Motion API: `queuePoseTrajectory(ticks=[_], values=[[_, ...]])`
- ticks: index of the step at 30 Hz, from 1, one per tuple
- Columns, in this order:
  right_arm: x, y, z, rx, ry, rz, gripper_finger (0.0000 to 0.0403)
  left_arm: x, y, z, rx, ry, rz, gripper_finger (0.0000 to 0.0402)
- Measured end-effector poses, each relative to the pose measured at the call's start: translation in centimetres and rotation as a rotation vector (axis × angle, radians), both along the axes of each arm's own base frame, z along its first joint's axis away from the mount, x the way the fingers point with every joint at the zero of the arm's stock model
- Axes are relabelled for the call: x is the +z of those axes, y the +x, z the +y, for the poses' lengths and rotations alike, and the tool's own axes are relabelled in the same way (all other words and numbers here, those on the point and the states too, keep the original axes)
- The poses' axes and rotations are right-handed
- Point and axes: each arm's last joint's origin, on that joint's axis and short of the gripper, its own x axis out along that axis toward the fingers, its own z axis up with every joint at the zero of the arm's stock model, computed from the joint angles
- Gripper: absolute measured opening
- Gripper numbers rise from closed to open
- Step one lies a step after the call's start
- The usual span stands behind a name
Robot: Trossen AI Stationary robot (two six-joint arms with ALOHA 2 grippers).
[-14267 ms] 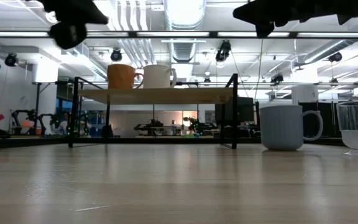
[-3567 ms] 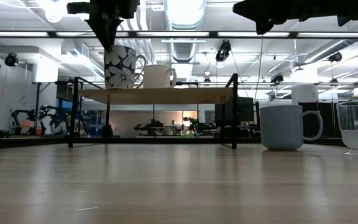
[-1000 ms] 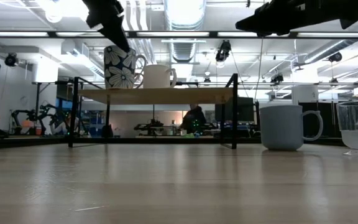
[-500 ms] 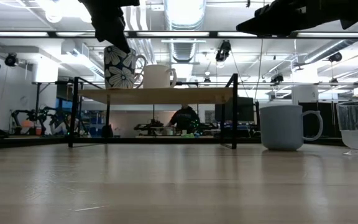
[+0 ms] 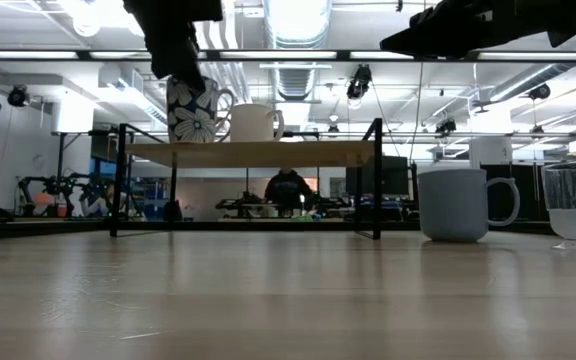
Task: Stack small to large cups/mugs on shelf
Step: Put the blue patterned mug on the shelf
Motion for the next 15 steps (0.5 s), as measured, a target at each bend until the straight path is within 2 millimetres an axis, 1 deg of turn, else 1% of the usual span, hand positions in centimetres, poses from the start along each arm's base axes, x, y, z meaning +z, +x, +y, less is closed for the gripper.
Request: queuePoseTrajectory(ticks=[5, 15], values=[[0.00, 0.00, 0.00, 0.000, 0.000, 0.000, 0.0012, -0.74, -0.16, 0.40, 0.015, 0.001, 0.027, 0.0000], [0.00, 0.00, 0.00, 0.000, 0.000, 0.000, 0.0012, -0.69, -0.23, 0.66, 0.027, 0.006, 0.026, 0.0000]])
